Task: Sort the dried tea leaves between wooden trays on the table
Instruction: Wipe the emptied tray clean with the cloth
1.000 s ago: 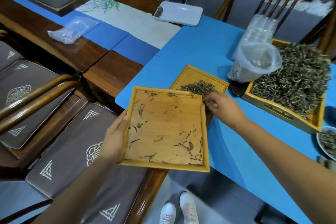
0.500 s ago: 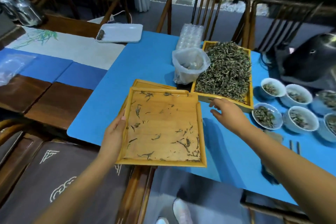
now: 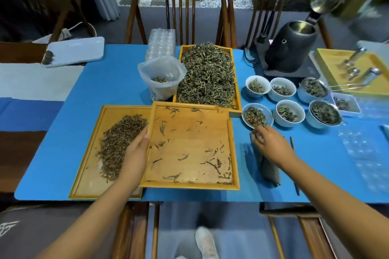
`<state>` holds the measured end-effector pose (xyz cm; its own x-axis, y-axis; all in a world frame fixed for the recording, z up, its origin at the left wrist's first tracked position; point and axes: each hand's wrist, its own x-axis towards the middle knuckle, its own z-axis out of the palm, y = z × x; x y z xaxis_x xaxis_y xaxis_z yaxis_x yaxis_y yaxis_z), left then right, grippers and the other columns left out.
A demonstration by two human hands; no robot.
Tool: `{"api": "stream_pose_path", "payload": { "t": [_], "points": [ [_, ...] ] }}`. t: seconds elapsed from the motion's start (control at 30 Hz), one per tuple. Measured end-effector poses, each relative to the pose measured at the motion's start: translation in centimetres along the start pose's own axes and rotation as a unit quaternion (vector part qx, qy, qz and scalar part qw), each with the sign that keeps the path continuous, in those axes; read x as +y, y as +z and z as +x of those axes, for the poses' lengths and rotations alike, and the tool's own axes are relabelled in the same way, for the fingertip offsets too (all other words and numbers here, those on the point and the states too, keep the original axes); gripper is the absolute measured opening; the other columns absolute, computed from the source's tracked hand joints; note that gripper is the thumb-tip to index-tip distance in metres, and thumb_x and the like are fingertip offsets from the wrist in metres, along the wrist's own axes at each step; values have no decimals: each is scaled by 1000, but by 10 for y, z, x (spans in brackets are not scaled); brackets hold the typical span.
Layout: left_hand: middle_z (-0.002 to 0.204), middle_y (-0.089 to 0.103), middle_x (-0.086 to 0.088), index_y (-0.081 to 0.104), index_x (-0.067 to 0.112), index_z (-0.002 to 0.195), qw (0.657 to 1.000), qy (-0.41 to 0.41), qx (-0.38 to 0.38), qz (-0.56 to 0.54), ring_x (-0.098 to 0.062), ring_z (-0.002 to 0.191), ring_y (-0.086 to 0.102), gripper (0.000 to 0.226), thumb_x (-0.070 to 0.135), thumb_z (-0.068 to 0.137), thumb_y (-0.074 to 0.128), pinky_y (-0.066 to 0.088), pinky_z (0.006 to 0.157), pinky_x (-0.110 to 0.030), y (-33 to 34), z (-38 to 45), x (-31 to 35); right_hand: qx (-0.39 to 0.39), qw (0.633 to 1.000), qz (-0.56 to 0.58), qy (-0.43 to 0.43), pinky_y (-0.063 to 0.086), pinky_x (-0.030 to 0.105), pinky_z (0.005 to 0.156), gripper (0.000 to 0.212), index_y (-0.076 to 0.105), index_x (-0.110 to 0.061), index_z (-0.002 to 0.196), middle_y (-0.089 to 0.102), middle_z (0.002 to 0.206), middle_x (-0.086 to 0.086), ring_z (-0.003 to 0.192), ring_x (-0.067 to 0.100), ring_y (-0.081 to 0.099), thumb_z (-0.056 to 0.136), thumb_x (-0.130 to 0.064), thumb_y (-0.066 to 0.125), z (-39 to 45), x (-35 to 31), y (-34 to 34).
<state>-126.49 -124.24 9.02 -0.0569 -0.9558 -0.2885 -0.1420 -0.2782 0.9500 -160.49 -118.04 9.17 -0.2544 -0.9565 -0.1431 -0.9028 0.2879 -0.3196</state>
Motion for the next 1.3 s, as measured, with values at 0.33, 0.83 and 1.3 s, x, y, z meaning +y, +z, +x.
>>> {"api": "stream_pose_path", "payload": {
  "t": [0.33, 0.83, 1.3],
  "points": [
    [106, 51, 32, 38, 41, 132, 1000, -17, -17, 4, 15, 91, 48, 34, 31, 100, 38, 35, 71, -7, 28, 3, 1, -88, 988, -30, 123, 44, 41, 88, 55, 37, -15, 129, 44, 125, 23, 111, 39, 49, 83, -34, 63, -20, 30, 22],
    [133, 54, 13, 46, 37, 135, 999, -12, -28, 17, -4, 118, 51, 38, 39, 98, 38, 38, 88, -19, 10, 17, -12, -77, 987, -29, 137, 43, 40, 78, 44, 37, -8, 123, 42, 116, 27, 97, 39, 47, 84, -13, 56, -8, 23, 47],
    [133, 55, 8, 46, 34, 136, 999, -20, 37, -6, -7, 113, 53, 38, 36, 99, 38, 39, 90, -23, -34, 6, -8, -22, 996, 82, 27, 39, 34, 72, 55, 36, -25, 132, 46, 114, 21, 94, 38, 51, 83, -10, 55, 18, -47, 22]
  ]
}}
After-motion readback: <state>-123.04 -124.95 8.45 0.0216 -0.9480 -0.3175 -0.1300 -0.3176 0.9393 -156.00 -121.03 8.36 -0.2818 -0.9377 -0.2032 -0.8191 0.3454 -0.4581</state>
